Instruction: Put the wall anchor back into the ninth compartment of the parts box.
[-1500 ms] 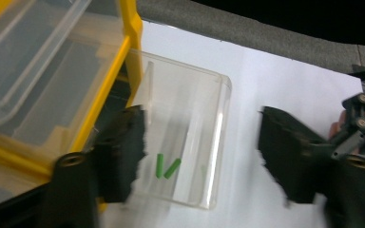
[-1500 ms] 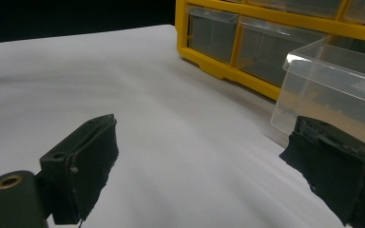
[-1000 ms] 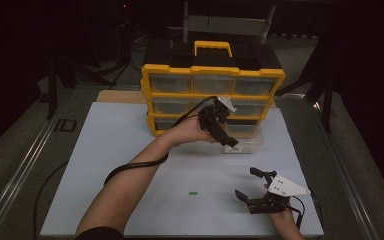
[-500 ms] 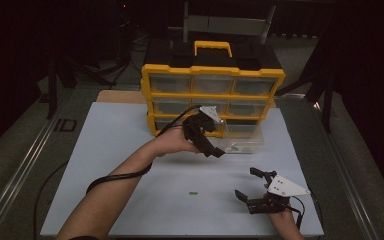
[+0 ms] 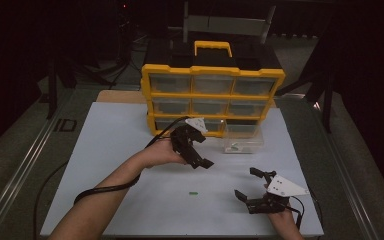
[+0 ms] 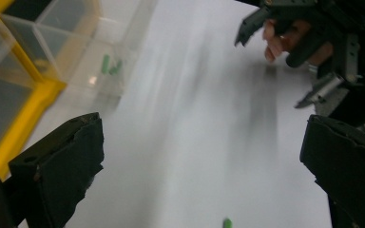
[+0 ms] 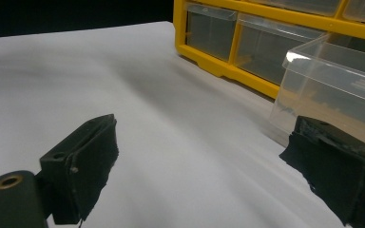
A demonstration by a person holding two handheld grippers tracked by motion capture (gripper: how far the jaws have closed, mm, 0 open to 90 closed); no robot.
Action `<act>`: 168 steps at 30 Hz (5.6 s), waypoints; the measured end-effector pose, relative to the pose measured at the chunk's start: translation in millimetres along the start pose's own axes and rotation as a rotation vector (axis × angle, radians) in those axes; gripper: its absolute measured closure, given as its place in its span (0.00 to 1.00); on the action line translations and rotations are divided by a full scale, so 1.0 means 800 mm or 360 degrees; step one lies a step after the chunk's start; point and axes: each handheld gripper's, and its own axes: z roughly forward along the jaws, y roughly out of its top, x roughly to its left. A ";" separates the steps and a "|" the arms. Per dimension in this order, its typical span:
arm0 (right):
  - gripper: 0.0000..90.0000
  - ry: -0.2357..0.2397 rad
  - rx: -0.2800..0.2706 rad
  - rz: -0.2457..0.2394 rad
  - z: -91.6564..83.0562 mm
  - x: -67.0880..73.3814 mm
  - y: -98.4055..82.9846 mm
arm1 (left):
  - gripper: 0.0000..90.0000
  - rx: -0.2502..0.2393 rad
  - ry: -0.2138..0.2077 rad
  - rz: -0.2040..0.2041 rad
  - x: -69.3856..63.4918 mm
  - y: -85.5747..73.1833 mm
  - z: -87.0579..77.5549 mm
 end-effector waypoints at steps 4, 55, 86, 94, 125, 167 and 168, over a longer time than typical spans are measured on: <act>0.10 -0.0001 -0.0001 0.0003 0.000 0.000 0.000 | 0.02 0.0013 -0.0021 0.0010 -0.009 -0.018 0.003; 0.10 -0.0009 0.0003 0.0009 0.000 0.000 0.000 | 0.66 0.0148 -0.0038 0.0111 -0.044 -0.135 0.077; 0.10 -0.0008 0.0004 0.0004 0.000 -0.001 0.000 | 0.94 0.0222 -0.0014 0.0154 -0.018 -0.075 0.044; 0.10 -0.0005 0.0002 0.0009 -0.001 -0.001 0.000 | 0.94 0.0225 0.0004 0.0205 -0.007 -0.039 0.030; 0.10 -0.0008 -0.0003 0.0008 -0.002 -0.002 0.000 | 0.94 0.0042 0.0073 0.0240 0.045 0.088 0.000; 0.10 -0.0017 -0.0015 0.0021 -0.003 -0.003 0.000 | 0.94 -0.0096 0.0090 0.0115 0.064 0.161 0.095; 0.10 -0.0017 -0.0017 0.0017 -0.003 -0.003 0.000 | 0.94 -0.0067 0.0111 0.0113 0.065 0.161 0.098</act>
